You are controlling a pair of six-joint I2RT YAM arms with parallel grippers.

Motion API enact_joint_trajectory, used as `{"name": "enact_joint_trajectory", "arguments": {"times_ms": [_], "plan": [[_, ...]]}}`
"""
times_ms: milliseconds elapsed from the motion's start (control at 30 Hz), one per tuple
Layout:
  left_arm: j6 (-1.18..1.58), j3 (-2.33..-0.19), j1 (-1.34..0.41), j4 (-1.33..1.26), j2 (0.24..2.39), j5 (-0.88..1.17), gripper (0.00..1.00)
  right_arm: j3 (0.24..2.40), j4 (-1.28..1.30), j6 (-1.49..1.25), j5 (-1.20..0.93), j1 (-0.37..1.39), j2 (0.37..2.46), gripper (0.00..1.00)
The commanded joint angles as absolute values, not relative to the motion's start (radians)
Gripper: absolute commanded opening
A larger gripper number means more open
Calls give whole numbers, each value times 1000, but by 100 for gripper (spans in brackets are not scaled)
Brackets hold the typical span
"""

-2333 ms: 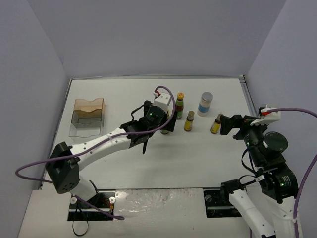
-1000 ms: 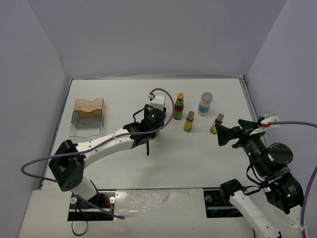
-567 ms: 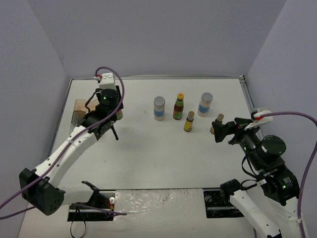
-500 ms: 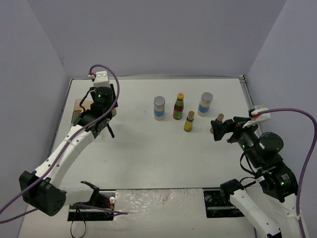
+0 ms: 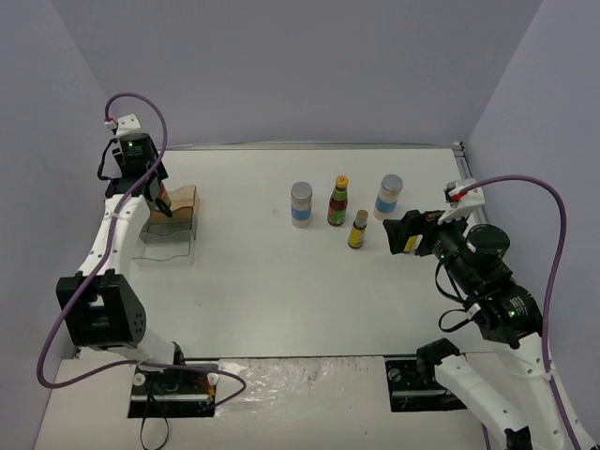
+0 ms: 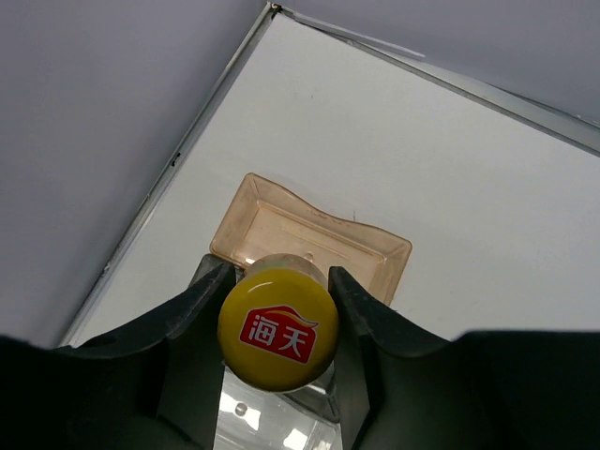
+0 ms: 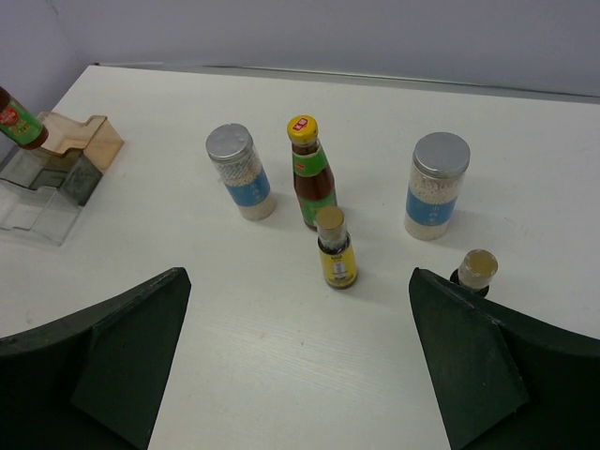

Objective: Organize the condiment bottles

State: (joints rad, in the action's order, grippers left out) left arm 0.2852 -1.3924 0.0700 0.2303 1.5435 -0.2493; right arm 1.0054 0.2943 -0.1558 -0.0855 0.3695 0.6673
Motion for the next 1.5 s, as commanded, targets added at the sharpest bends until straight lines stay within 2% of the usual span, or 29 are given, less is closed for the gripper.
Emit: {"name": "enact_joint_trajectory", "arguments": {"times_ms": [0, 433, 1133, 1300, 1467], "plan": [[265, -1536, 100, 46, 1564, -217, 0, 1005, 184, -146, -110, 377, 695, 100], [259, -1617, 153, 17, 1712, -199, 0, 994, 173, -150, -94, 377, 733, 100], [236, -1494, 160, -136, 1761, -178, 0, 931, 146, -166, -94, 379, 708, 100], [236, -1478, 167, -131, 1763, -176, 2, 910, 147, -174, -95, 377, 679, 100], [235, -1460, 171, -120, 1758, -179, 14, 894, 147, -182, -99, 378, 649, 100]]}}
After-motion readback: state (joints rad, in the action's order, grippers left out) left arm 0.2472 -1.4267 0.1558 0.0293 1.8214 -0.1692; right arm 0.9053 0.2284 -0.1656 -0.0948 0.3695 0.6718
